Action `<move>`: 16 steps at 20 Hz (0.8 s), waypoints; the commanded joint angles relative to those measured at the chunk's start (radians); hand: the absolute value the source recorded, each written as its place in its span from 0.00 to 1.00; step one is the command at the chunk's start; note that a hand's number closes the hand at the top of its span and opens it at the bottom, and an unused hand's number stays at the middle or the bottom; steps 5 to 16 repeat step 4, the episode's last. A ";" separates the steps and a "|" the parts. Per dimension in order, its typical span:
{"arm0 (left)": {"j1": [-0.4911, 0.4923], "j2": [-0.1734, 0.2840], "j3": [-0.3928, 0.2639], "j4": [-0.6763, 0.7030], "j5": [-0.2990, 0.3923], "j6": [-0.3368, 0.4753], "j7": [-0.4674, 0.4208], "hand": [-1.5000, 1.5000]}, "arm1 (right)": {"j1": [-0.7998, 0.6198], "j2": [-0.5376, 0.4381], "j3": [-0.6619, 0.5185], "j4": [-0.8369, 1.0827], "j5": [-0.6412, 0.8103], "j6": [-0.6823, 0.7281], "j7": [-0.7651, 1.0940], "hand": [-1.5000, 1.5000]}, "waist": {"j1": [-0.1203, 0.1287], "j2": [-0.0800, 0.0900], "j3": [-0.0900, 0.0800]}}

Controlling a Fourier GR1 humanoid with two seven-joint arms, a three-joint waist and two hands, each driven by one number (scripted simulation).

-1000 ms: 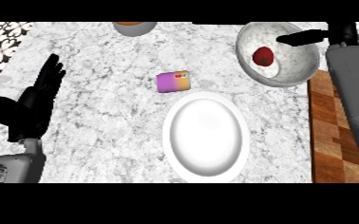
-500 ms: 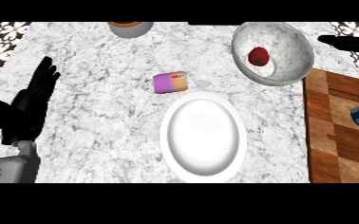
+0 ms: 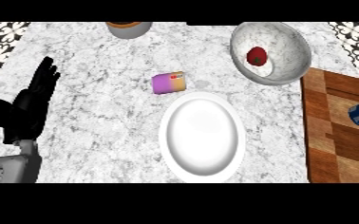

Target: Pick the tomato from the plate and place it in the bowl

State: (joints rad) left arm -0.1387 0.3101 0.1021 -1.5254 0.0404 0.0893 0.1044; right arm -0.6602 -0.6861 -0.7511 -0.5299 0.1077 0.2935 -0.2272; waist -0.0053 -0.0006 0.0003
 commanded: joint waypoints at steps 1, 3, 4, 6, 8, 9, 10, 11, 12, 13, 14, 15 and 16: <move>-0.015 0.018 0.022 -0.060 0.020 -0.013 0.091 0.50 | 0.098 0.000 -0.017 -0.078 -0.083 0.102 -0.015 0.00 | -0.001 -0.003 0.000; 0.015 -0.025 -0.002 -0.045 -0.020 0.017 0.028 0.50 | 0.119 0.002 -0.034 -0.137 -0.139 0.132 0.010 0.00 | -0.002 -0.003 -0.001; -0.037 -0.020 -0.003 0.041 -0.022 -0.013 0.019 0.50 | 0.110 -0.012 -0.020 -0.117 -0.139 0.108 0.006 0.00 | 0.001 0.000 0.000; -0.037 -0.020 -0.003 0.041 -0.022 -0.013 0.019 0.50 | 0.110 -0.012 -0.020 -0.117 -0.139 0.108 0.006 0.00 | 0.001 0.000 0.000; -0.037 -0.020 -0.003 0.041 -0.022 -0.013 0.019 0.50 | 0.110 -0.012 -0.020 -0.117 -0.139 0.108 0.006 0.00 | 0.001 0.000 0.000; -0.037 -0.020 -0.003 0.041 -0.022 -0.013 0.019 0.50 | 0.110 -0.012 -0.020 -0.117 -0.139 0.108 0.006 0.00 | 0.001 0.000 0.000; -0.037 -0.020 -0.003 0.041 -0.022 -0.013 0.019 0.50 | 0.110 -0.012 -0.020 -0.117 -0.139 0.108 0.006 0.00 | 0.001 0.000 0.000; -0.037 -0.020 -0.003 0.041 -0.022 -0.013 0.019 0.50 | 0.110 -0.012 -0.020 -0.117 -0.139 0.108 0.006 0.00 | 0.001 0.000 0.000; -0.037 -0.020 -0.003 0.041 -0.022 -0.013 0.019 0.50 | 0.110 -0.012 -0.020 -0.117 -0.139 0.108 0.006 0.00 | 0.001 0.000 0.000; -0.037 -0.020 -0.003 0.041 -0.022 -0.013 0.019 0.50 | 0.110 -0.012 -0.020 -0.117 -0.139 0.108 0.006 0.00 | 0.001 0.000 0.000; -0.037 -0.020 -0.003 0.041 -0.022 -0.013 0.019 0.50 | 0.110 -0.012 -0.020 -0.117 -0.139 0.108 0.006 0.00 | 0.001 0.000 0.000; -0.037 -0.020 -0.003 0.041 -0.022 -0.013 0.019 0.50 | 0.110 -0.012 -0.020 -0.117 -0.139 0.108 0.006 0.00 | 0.001 0.000 0.000; -0.037 -0.020 -0.003 0.041 -0.022 -0.013 0.019 0.50 | 0.110 -0.012 -0.020 -0.117 -0.139 0.108 0.006 0.00 | 0.001 0.000 0.000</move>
